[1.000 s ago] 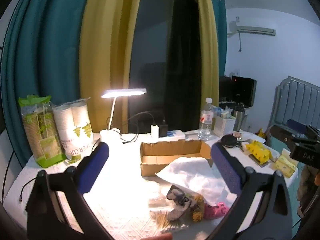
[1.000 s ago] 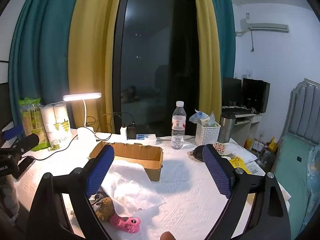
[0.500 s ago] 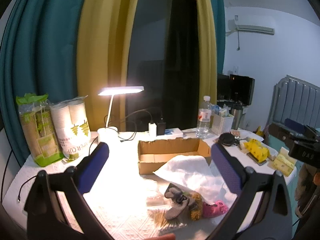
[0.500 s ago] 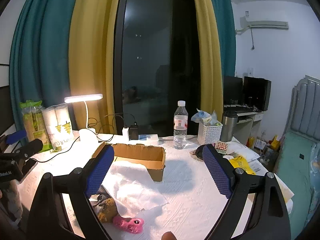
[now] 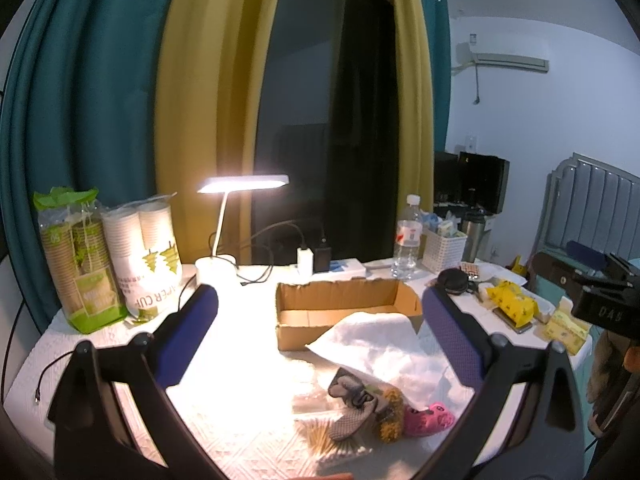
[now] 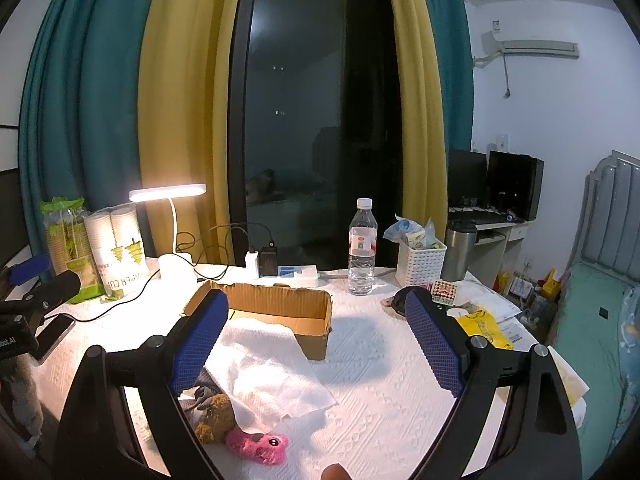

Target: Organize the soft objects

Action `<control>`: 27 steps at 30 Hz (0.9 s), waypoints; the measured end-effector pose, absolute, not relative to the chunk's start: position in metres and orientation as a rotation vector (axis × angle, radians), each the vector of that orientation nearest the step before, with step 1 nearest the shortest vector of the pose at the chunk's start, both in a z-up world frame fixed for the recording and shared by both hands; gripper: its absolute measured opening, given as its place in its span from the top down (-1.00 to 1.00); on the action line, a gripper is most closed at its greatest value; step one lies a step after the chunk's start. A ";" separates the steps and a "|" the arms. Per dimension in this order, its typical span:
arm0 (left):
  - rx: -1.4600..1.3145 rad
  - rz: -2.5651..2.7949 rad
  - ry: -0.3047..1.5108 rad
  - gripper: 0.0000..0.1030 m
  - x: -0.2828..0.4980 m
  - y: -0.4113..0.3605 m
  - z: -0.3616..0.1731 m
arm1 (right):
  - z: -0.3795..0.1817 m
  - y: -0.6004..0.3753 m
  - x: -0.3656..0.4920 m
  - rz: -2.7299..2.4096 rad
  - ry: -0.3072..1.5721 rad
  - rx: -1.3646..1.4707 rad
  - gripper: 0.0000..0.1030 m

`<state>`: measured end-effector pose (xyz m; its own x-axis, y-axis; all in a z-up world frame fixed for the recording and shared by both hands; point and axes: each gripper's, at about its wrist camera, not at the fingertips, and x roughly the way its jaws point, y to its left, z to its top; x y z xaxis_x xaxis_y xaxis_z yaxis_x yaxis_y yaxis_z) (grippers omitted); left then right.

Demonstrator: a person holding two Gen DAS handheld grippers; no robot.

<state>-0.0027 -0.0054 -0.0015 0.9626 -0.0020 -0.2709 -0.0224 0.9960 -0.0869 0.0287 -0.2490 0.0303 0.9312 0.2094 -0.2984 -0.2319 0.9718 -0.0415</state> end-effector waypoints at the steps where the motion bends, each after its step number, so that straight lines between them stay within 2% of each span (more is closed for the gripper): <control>1: -0.090 0.011 0.275 -0.99 -0.003 -0.005 -0.001 | 0.031 -0.249 0.028 0.225 0.296 -0.076 -0.79; 27: -0.093 0.011 0.281 -0.99 -0.003 -0.003 -0.003 | 0.029 -0.249 0.029 0.227 0.299 -0.076 -0.79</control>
